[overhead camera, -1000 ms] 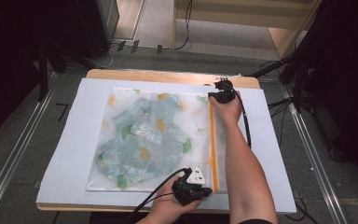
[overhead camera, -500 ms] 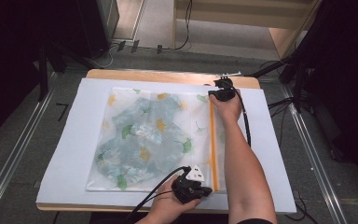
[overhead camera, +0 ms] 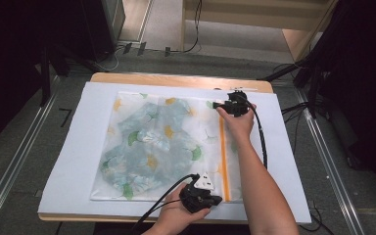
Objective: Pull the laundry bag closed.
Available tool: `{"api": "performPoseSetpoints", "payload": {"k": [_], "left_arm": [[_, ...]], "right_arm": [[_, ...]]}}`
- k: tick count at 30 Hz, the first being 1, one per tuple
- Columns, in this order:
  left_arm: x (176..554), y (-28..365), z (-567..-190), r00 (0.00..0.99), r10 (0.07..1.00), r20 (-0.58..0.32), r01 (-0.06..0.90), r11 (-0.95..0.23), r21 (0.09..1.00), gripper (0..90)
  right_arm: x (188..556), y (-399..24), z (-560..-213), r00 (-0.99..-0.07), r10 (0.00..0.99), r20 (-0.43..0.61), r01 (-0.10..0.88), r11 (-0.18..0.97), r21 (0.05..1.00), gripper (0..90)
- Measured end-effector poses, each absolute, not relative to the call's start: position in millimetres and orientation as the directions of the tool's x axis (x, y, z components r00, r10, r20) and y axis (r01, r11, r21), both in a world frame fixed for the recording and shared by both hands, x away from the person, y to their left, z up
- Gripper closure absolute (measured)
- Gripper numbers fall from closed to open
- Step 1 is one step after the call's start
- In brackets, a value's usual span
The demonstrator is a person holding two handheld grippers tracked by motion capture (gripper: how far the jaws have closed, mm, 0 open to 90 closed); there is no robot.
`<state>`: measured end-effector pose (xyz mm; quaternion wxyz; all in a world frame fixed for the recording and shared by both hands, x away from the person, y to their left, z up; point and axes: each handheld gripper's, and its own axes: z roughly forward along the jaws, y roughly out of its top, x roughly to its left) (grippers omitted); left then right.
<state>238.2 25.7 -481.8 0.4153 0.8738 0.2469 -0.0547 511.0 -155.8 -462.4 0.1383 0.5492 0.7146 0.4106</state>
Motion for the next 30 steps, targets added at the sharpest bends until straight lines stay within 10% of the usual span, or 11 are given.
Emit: {"api": "performPoseSetpoints", "payload": {"k": [9, 16, 30], "left_arm": [[242, 45, -472, 0.844, 0.417, -0.338, 0.504, -0.397, 0.767, 41.4], [242, 69, -468, 0.828, 0.482, -0.285, 0.491, -0.380, 0.784, 12.1], [265, 139, -456, 0.744, 0.640, -0.192, 0.476, -0.307, 0.824, 9.9]], "right_arm": [[469, -158, -473, -0.395, 0.893, 0.216, 0.665, 0.116, 0.738, 15.1], [435, -159, -471, -0.422, 0.888, 0.183, 0.628, 0.140, 0.766, 14.6], [381, -172, -474, -0.465, 0.855, 0.229, 0.605, 0.118, 0.788, 14.6]]}}
